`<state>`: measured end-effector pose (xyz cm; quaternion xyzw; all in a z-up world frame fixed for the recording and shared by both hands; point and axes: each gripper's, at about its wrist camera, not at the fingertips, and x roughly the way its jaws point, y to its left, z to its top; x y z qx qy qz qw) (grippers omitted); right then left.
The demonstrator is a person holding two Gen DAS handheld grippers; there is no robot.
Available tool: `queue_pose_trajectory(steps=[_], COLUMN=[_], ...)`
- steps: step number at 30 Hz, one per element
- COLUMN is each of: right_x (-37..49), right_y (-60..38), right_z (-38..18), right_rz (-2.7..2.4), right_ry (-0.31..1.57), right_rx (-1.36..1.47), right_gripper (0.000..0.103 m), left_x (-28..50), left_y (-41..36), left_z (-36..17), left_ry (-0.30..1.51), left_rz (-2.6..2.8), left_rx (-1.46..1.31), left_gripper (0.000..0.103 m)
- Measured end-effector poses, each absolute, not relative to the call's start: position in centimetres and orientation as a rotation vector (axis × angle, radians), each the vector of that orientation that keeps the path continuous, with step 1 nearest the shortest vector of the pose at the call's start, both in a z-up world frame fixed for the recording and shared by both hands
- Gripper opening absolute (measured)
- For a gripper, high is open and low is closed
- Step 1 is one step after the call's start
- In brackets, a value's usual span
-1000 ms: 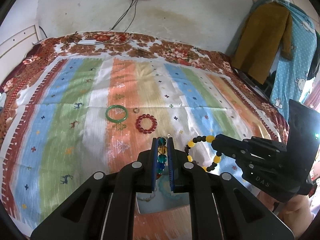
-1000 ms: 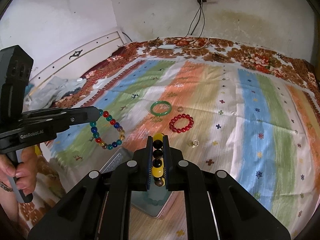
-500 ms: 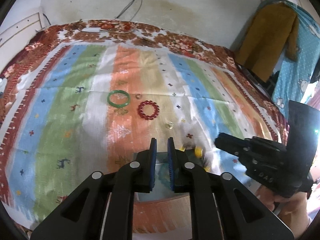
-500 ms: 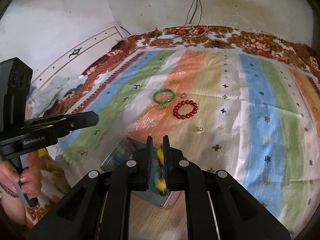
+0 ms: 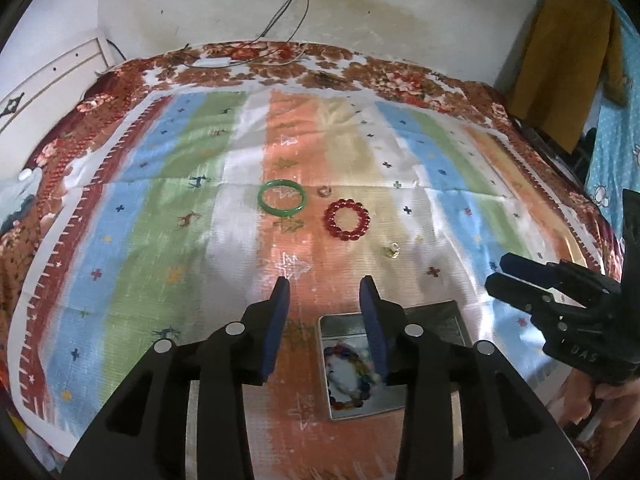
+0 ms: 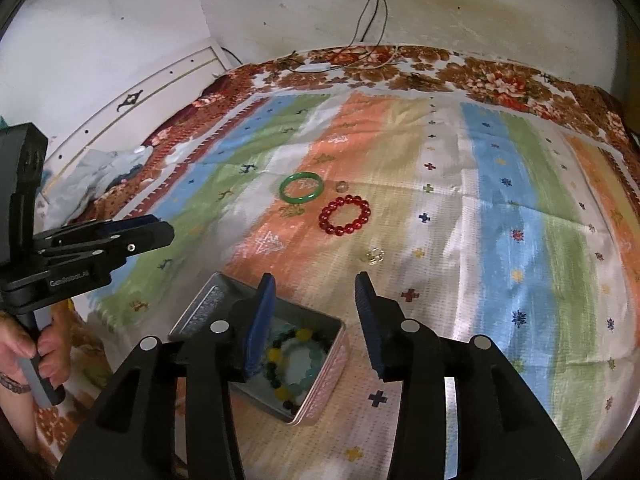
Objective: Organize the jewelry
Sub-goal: 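Lift both open tools from the tin and move toward the green bangle and red bracelet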
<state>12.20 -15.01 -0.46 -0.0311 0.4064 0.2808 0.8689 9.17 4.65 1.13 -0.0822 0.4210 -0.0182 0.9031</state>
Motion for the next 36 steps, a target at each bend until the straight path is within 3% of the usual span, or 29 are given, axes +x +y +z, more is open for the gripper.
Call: queue_pose_trajectory(steps=[11, 19, 26, 36], right_x=[14.3, 16.5, 18.4, 21.2], right_y=[-14.8, -14.1, -13.7, -13.1], right_z=[-0.6, -1.3, -1.9, -3.3], right_rz=[0.573, 0.547, 0.522, 0.478], right_ry=[0.828, 0.845, 0.854, 0.883], right_rx=[-0.049, -0.077, -0.079, -0.078], right_gripper=[0.055, 0.061, 0.062, 0.062], left_x=[11.3, 13.9, 15.7, 18.9], left_y=[5.8, 7.1, 7.5, 8.4], left_z=[0.9, 0.0, -0.1, -1.1], left_ry=[0.865, 0.897, 0.895, 0.913], left_rz=[0.000, 0.041, 0.049, 0.082], left_rx=[-0.164, -0.161, -0.157, -0.151], left_gripper=[0.059, 0.061, 0.067, 0.067])
